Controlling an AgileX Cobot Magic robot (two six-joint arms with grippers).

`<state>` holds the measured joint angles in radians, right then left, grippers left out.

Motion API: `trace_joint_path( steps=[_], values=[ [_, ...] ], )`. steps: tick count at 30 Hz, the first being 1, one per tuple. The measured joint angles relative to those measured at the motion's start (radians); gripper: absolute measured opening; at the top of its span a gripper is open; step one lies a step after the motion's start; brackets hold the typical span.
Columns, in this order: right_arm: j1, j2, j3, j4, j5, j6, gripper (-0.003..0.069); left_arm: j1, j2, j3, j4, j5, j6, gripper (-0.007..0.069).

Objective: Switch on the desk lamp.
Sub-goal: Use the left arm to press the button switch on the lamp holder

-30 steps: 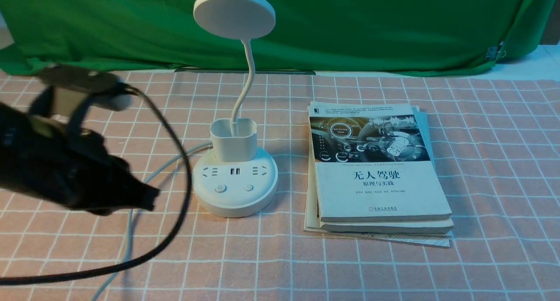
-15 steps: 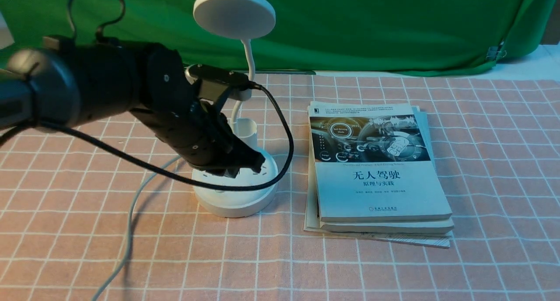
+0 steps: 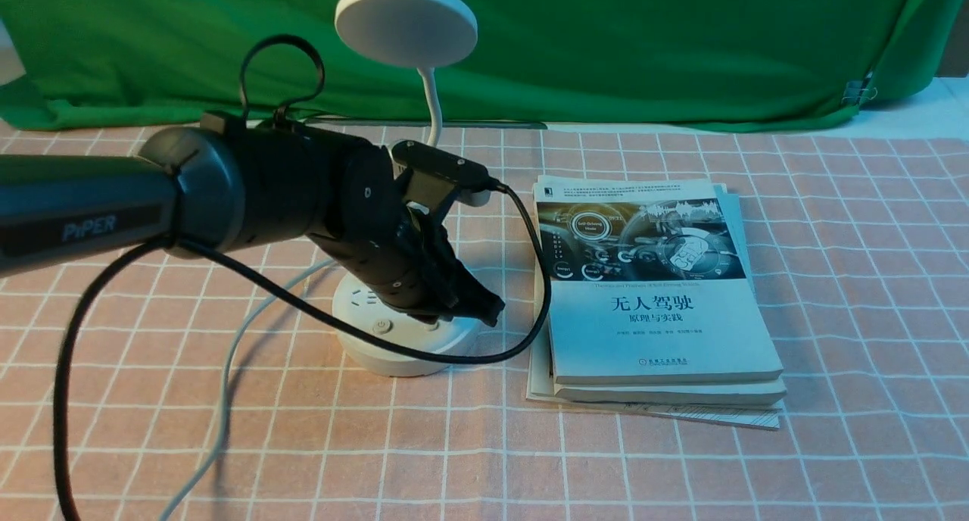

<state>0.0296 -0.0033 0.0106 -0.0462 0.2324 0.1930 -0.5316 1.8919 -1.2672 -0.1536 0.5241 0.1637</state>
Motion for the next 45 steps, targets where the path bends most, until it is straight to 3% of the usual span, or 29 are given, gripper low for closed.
trace_joint_path(
  steps=[6,22,37,45],
  values=[
    [0.000,0.000,0.000,0.000,0.000,0.000,0.0239,0.000,0.017,-0.007,0.064,0.006,-0.035,0.0021],
    [0.000,0.000,0.000,0.000,0.000,0.000,0.0239,0.000,0.021,-0.014,0.070,0.030,-0.035,0.0021],
    [0.000,0.000,0.000,0.000,0.000,0.000,0.0239,-0.002,-0.020,0.112,0.099,-0.157,-0.038,0.0021],
    [0.000,0.000,0.000,0.000,0.000,0.000,0.0239,-0.002,-0.273,0.153,0.094,0.007,-0.108,0.0021]
  ],
)
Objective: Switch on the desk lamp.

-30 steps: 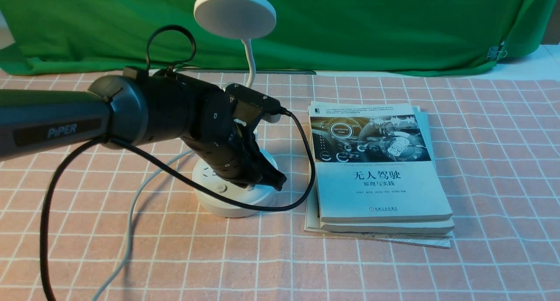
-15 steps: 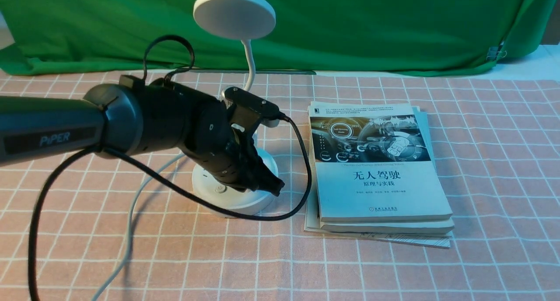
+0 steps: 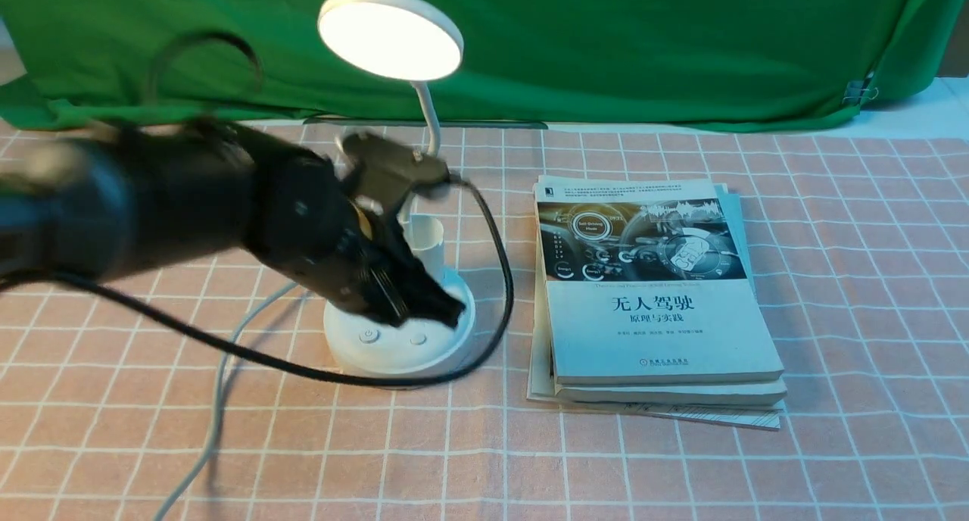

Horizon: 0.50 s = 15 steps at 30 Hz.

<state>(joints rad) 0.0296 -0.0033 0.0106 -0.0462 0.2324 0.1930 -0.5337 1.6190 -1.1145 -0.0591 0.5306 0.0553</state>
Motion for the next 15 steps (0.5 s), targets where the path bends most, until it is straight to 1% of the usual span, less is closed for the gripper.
trace_joint_path(
  steps=[1,4,11,12,15],
  values=[
    [0.000,0.000,0.000,0.000,0.000,0.000,0.0239,0.000,-0.020,0.004,-0.001,0.000,-0.002,0.0021],
    [0.000,0.000,0.000,0.000,0.000,0.000,0.0239,0.000,-0.192,0.067,-0.016,0.008,-0.040,0.0021],
    [0.000,0.000,0.000,0.000,0.000,0.000,0.0239,0.000,-0.557,0.275,-0.024,0.027,-0.138,0.0021],
    [0.000,0.000,0.000,0.000,0.000,0.000,0.0239,0.000,-0.643,0.316,-0.024,0.027,-0.155,0.0021],
    [0.000,0.000,0.000,0.000,0.000,0.000,0.0239,0.000,-0.813,0.383,-0.024,0.028,-0.165,0.0021]
  ],
)
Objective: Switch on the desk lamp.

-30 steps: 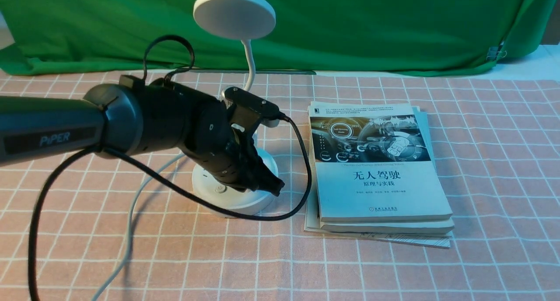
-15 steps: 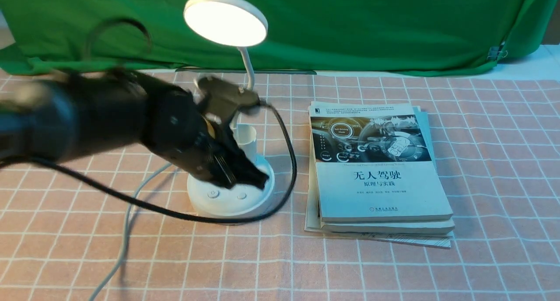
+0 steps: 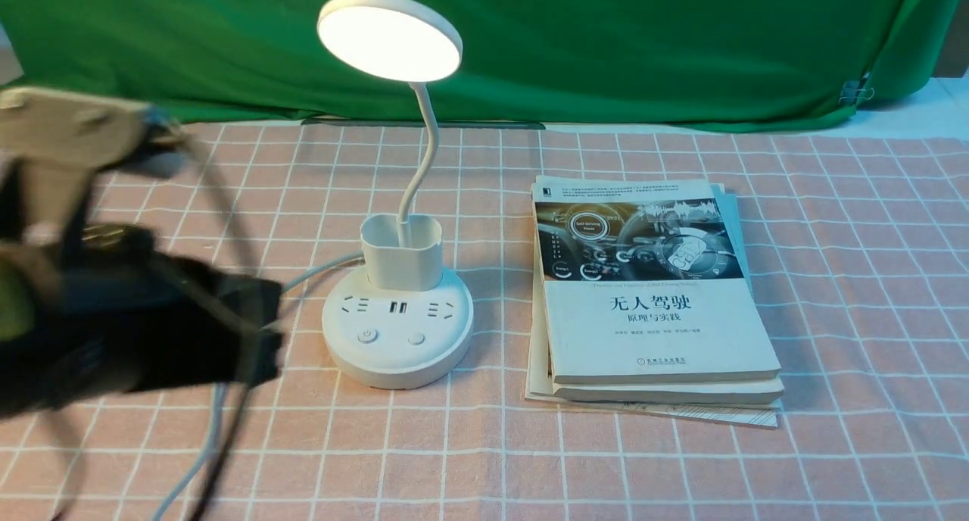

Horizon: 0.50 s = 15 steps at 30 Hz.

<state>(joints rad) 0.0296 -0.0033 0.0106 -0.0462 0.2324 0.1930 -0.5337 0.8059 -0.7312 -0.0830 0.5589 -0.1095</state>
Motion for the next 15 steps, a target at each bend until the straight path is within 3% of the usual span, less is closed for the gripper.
trace_joint_path(
  steps=[8,15],
  values=[
    [0.000,0.000,0.000,0.000,0.000,0.000,0.0239,0.000,-0.370,0.083,0.000,0.037,-0.001,0.0021],
    [0.000,0.000,0.000,0.000,0.000,0.000,0.0239,0.000,-0.518,0.085,0.000,0.037,-0.001,0.0021]
  ],
)
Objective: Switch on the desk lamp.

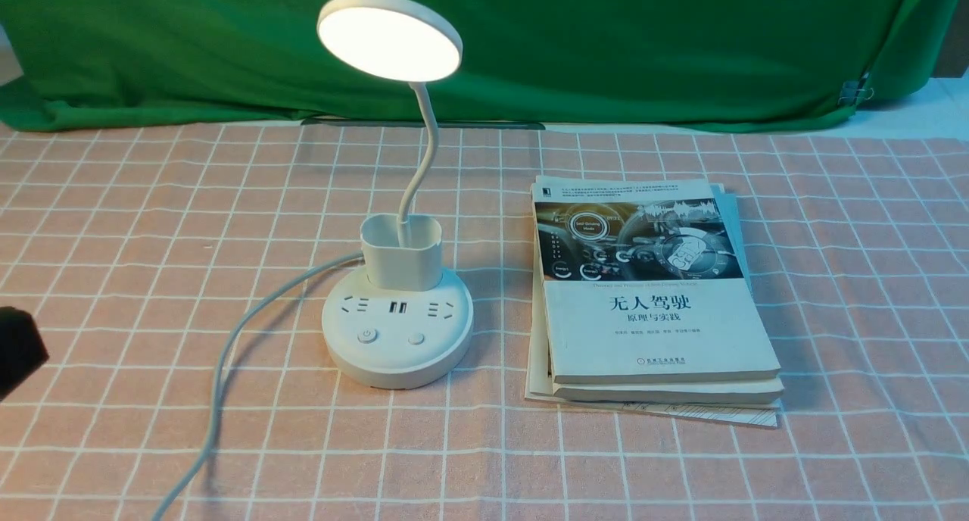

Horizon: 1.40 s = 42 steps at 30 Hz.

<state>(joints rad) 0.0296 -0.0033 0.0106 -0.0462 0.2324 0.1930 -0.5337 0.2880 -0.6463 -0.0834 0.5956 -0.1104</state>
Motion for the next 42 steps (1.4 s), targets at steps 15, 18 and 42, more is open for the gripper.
trace_joint_path(
  steps=[15,18,42],
  values=[
    [0.000,0.000,0.000,0.000,0.000,0.000,0.0239,0.216,-0.143,0.318,0.095,-0.393,0.042,0.0021],
    [0.000,0.000,0.000,0.000,0.000,0.000,0.0239,0.327,-0.177,0.424,0.092,-0.490,0.059,0.0021],
    [0.000,0.000,0.000,0.000,0.000,0.000,0.0239,0.578,-0.289,0.652,0.059,-0.384,0.102,0.0021]
  ],
)
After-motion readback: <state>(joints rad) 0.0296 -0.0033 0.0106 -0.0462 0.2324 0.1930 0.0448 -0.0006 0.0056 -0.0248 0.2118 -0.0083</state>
